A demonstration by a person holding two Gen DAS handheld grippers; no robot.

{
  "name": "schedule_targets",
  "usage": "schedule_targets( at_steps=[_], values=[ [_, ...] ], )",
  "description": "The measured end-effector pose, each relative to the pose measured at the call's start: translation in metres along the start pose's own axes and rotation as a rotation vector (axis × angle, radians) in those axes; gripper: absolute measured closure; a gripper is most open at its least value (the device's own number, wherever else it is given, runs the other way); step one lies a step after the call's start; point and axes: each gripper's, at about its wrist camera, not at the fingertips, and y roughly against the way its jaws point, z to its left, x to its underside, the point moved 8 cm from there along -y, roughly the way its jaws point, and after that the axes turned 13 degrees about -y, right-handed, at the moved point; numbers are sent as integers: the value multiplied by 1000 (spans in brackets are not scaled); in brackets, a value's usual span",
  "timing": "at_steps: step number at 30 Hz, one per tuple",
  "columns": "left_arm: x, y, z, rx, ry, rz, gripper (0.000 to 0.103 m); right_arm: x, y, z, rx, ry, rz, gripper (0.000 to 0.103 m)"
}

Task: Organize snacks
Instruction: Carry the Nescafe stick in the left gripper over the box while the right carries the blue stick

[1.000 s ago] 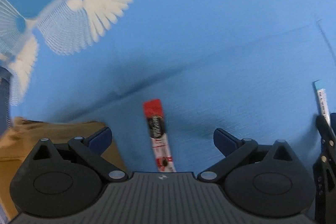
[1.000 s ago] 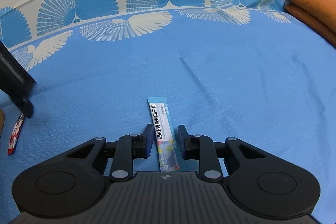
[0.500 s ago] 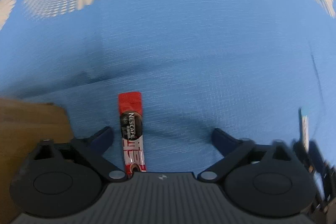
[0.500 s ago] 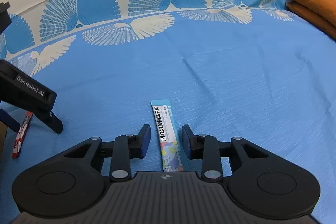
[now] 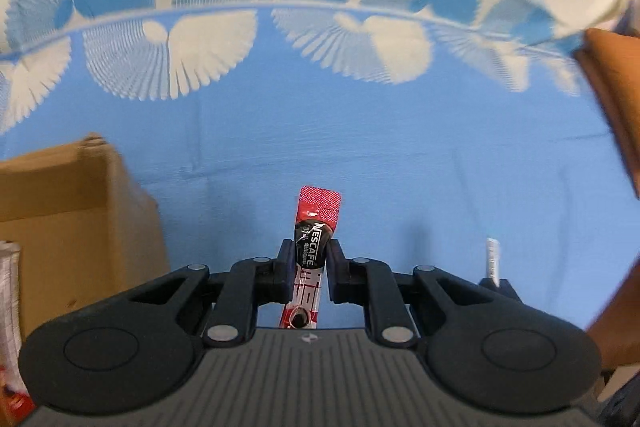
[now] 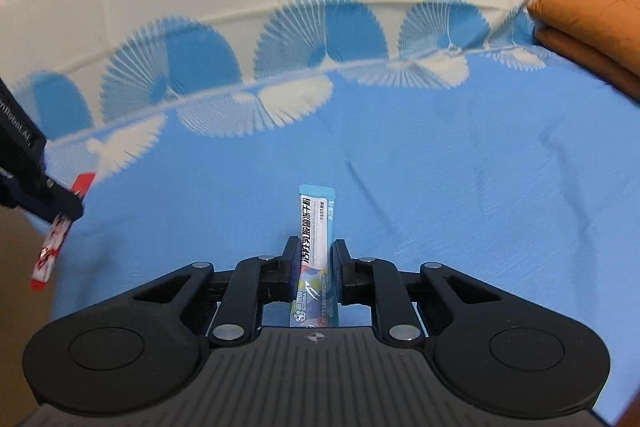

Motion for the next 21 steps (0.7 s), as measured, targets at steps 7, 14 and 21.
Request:
schedule_targets(
  at_steps=[7,14,21],
  values=[
    [56,106,-29,41,-34,-101,86,-9,115,37,-165,86,9,85],
    [158,189,12,-88,8,-138,85,21,203,92,-338,147,100,85],
    [250,237,60,-154,167,-151,85,78,262,150,-467,299,197,85]
  ],
)
